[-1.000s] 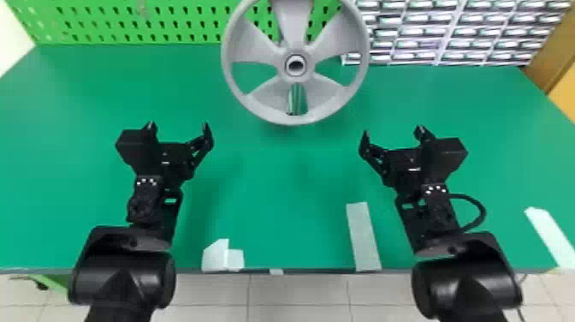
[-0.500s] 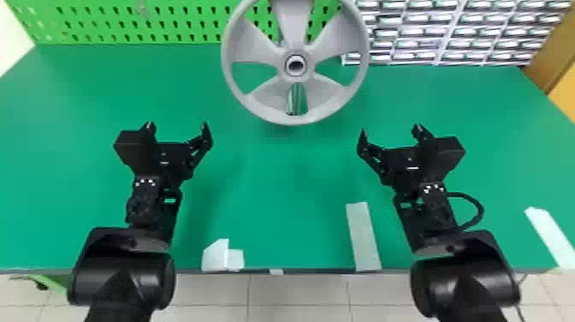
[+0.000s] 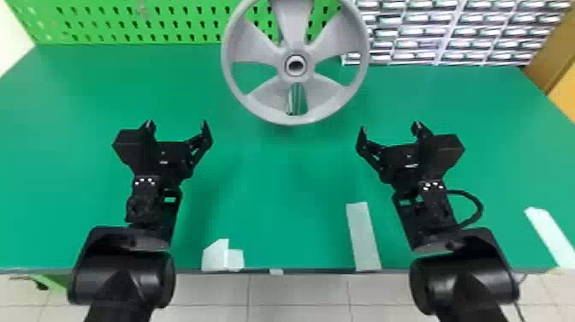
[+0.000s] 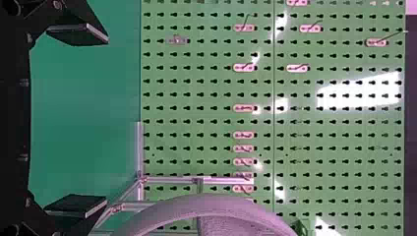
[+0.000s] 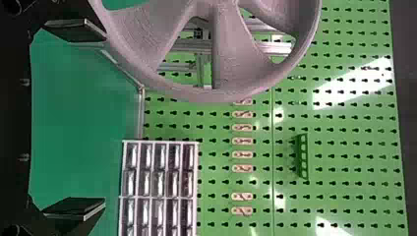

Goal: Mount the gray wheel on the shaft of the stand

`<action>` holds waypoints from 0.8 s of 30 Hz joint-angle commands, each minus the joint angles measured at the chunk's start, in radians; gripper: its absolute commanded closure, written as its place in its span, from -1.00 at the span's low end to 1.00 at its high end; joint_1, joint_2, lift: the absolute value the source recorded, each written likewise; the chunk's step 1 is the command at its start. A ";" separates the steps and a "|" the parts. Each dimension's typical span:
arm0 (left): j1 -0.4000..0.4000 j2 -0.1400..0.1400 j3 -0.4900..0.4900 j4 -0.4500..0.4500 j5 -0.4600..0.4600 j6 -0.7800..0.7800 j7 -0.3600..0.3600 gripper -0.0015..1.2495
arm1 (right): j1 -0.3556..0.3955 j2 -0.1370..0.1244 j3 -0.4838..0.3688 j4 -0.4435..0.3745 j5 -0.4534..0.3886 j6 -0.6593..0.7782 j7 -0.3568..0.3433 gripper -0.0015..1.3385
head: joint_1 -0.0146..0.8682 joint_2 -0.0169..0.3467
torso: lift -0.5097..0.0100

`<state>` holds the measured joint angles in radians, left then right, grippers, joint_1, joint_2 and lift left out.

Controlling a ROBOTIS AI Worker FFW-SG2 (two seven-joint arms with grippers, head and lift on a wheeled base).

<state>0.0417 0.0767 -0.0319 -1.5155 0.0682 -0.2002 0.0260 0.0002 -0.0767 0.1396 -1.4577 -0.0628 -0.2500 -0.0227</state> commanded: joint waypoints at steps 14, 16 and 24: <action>-0.006 0.000 -0.002 0.000 0.001 0.001 0.000 -0.78 | 0.001 0.005 -0.014 0.005 0.014 0.002 0.000 -0.82 | 0.99 -0.62 | 0.57; -0.006 0.000 0.000 0.000 -0.001 0.001 0.000 -0.78 | 0.004 0.006 -0.018 0.007 0.014 0.003 0.000 -0.82 | 0.99 -0.62 | 0.57; -0.005 0.000 0.003 0.002 -0.002 0.001 0.000 -0.78 | 0.012 0.009 -0.035 0.020 0.026 0.012 0.000 -0.82 | 0.99 -0.62 | 0.57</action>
<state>0.0365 0.0767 -0.0296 -1.5144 0.0663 -0.1994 0.0260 0.0076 -0.0695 0.1136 -1.4420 -0.0428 -0.2434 -0.0229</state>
